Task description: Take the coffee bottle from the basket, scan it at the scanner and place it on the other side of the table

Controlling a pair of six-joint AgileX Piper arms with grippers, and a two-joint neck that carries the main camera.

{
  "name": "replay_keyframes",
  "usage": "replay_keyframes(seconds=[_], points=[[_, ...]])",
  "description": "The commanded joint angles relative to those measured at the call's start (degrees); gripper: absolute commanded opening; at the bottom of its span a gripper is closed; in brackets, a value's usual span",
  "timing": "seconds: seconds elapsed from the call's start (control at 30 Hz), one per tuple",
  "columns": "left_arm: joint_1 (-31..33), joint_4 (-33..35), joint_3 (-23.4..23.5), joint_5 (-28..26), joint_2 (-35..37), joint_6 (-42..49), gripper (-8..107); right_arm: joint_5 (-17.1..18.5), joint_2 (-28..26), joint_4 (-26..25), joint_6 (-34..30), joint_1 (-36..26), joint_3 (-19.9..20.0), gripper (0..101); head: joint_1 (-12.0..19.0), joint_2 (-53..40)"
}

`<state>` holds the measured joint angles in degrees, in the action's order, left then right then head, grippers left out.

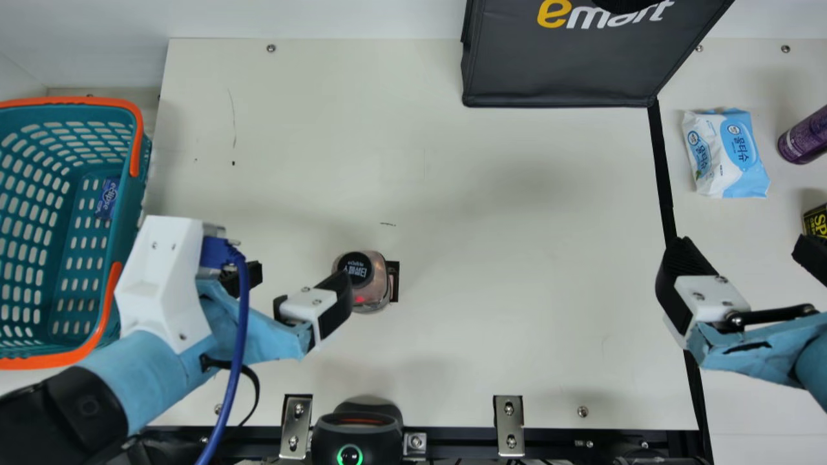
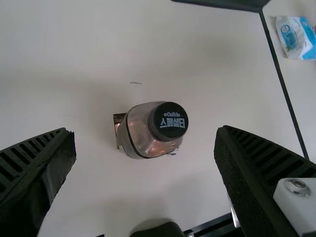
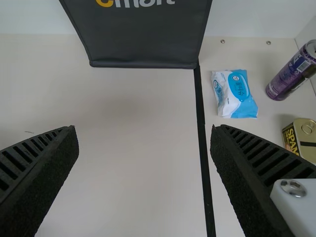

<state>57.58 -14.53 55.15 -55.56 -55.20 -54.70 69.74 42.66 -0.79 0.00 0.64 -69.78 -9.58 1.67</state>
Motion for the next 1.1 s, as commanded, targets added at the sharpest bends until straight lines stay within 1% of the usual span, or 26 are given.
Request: replay_keyframes(seconds=[0.0, 0.2, 0.33, 0.47, 0.8, 1.07], points=[[-0.08, 1.5, 1.57, -2.28, -0.67, 3.46, 90, 0.0, 0.0, 0.0, 0.0, 0.0, 0.0, 95, 1.66, -0.09], [0.78, 2.24, 5.63, -6.78, -3.84, 3.71, 90, 0.0, 0.0, 0.0, 0.0, 0.0, 0.0, 95, 1.66, -0.09], [3.03, 0.4, 7.7, -8.89, -6.41, 0.15, 90, 0.0, 0.0, 0.0, 0.0, 0.0, 0.0, 95, 1.66, -0.09], [6.13, -2.45, 8.7, -10.16, -9.01, -4.83, 90, 0.0, 0.0, 0.0, 0.0, 0.0, 0.0, 95, 1.66, -0.09], [13.36, -9.93, 7.9, -10.58, -14.05, -16.82, 90, 0.0, 0.0, 0.0, 0.0, 0.0, 0.0, 95, 1.66, -0.09], [16.31, -16.34, 5.95, -9.12, -17.53, -24.43, 90, 0.0, 0.0, 0.0, 0.0, 0.0, 0.0, 95, 1.66, -0.09]])
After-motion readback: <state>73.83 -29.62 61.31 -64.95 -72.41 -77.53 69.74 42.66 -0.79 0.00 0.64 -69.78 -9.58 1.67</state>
